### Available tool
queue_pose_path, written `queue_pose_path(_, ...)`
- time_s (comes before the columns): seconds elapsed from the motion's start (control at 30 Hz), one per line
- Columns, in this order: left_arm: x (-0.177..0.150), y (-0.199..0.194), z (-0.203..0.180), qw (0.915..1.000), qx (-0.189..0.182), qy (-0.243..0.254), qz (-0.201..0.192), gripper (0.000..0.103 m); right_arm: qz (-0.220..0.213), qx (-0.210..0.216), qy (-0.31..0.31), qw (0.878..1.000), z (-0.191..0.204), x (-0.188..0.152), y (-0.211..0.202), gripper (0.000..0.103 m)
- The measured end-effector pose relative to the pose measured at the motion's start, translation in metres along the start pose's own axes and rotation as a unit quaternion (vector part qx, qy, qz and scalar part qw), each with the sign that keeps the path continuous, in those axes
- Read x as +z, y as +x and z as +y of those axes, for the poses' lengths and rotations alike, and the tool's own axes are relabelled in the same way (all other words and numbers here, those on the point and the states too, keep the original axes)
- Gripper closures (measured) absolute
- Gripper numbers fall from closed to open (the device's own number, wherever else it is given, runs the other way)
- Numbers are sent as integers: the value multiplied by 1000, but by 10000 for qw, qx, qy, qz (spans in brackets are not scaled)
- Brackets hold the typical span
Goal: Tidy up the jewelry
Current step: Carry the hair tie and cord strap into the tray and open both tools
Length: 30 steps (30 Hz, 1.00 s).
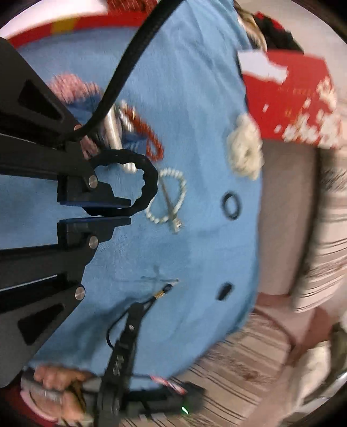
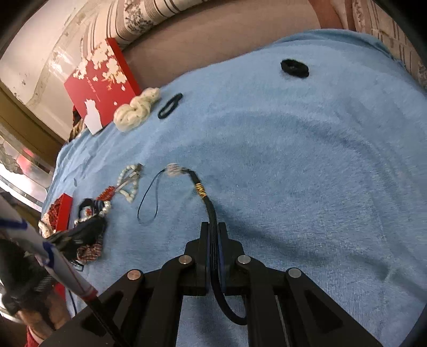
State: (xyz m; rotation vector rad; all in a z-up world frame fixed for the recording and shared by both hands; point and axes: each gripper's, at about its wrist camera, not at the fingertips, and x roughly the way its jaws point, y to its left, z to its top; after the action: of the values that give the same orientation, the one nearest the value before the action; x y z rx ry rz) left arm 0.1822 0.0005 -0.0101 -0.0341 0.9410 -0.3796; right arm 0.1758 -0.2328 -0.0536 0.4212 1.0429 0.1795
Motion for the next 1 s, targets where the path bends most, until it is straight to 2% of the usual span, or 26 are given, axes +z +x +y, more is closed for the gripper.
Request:
queue_pose_path(0.2, -2, -85, 42, 9964, 410, -438, -595, 98, -48, 414, -114, 9991, 26, -20, -16, 98)
queue_pose_path(0.37, -22, -126, 102, 9896, 842, -974, -640, 98, -13, 555, -605, 9966, 80, -38, -26, 98)
queue_pose_path(0.43, -31, -133, 133, 9849, 980, -1320, -548, 98, 90, 755, -745, 9943, 111, -42, -24, 98)
queue_pose_path(0.53, -46, -142, 177, 9736, 1331, -1775, -538, 98, 284, 1082, -892, 9897, 156, -44, -14, 98)
queue_pose_path(0.73, -63, -155, 232, 9536, 2038, -2147, -542, 97, 786, 1602, -1408, 9738, 266, -54, 23, 97)
queue_pose_path(0.9, -72, -161, 267, 9341, 2544, -2453, -512, 97, 1209, 1579, -1689, 9654, 333, -69, 75, 97)
queue_pose_path(1.0, -77, -164, 289, 9232, 2739, -2654, -483, 97, 1459, 1506, -1737, 9622, 355, -78, 107, 97)
